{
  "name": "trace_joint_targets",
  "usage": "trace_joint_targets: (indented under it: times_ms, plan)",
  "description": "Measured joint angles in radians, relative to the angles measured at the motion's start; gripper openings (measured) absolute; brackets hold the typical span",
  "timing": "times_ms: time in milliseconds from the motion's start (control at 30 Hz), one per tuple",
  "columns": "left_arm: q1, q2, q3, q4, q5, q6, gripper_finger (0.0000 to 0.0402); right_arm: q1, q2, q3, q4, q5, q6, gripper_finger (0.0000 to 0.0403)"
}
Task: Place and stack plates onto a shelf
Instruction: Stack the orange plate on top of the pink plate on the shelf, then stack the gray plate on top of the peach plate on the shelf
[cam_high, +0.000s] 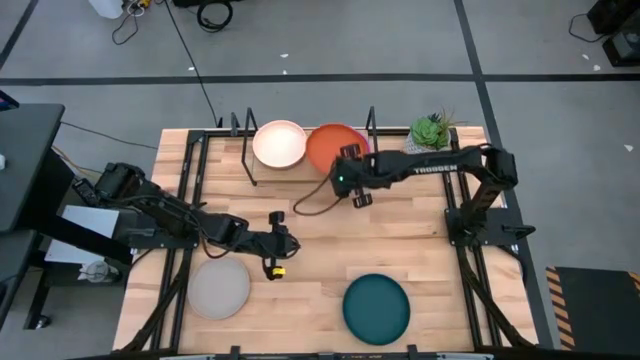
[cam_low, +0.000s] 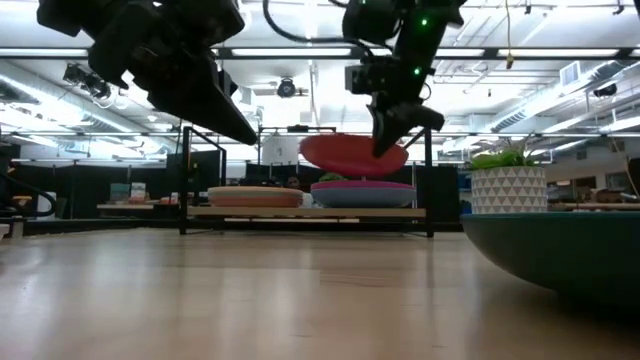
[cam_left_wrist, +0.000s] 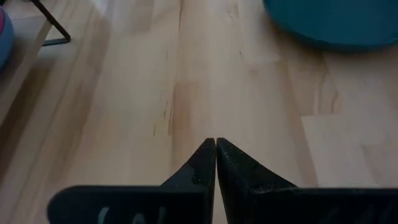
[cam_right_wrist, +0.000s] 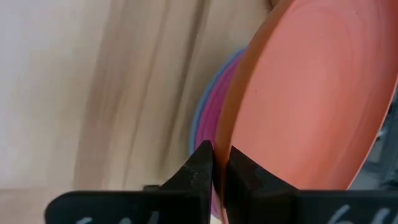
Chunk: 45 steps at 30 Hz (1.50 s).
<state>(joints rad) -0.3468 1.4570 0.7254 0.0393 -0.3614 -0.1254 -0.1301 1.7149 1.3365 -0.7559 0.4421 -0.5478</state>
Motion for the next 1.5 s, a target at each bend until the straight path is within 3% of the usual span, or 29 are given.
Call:
trace_joint_targets:
  times_ms: [500, 567, 733, 1000, 1267, 1500]
  plan:
    - [0.000, 0.000, 0.000, 0.016, 0.000, -0.082, 0.0022, -0.142, 0.001, -0.001, 0.034, -0.222, -0.026, 0.0044]
    - [0.000, 0.000, 0.000, 0.016, 0.000, -0.083, 0.0022, -0.141, 0.000, -0.001, 0.034, -0.211, -0.029, 0.0061]
    - [-0.004, 0.000, 0.000, 0.016, 0.000, -0.103, 0.0022, -0.100, 0.001, 0.023, -0.034, -0.070, 0.002, 0.0104]
    - [-0.006, 0.000, 0.000, 0.014, 0.007, -0.146, 0.0022, -0.025, 0.001, 0.038, -0.034, -0.195, 0.090, 0.0127]
    - [-0.007, 0.000, 0.002, -0.047, 0.259, -0.316, 0.0022, 0.063, -0.006, -0.086, 0.152, -0.358, 0.131, 0.0124]
    - [-0.053, 0.001, 0.057, -0.321, 0.284, -0.571, 0.0022, 0.152, -0.006, -0.224, 0.390, -0.357, 0.127, 0.0123]
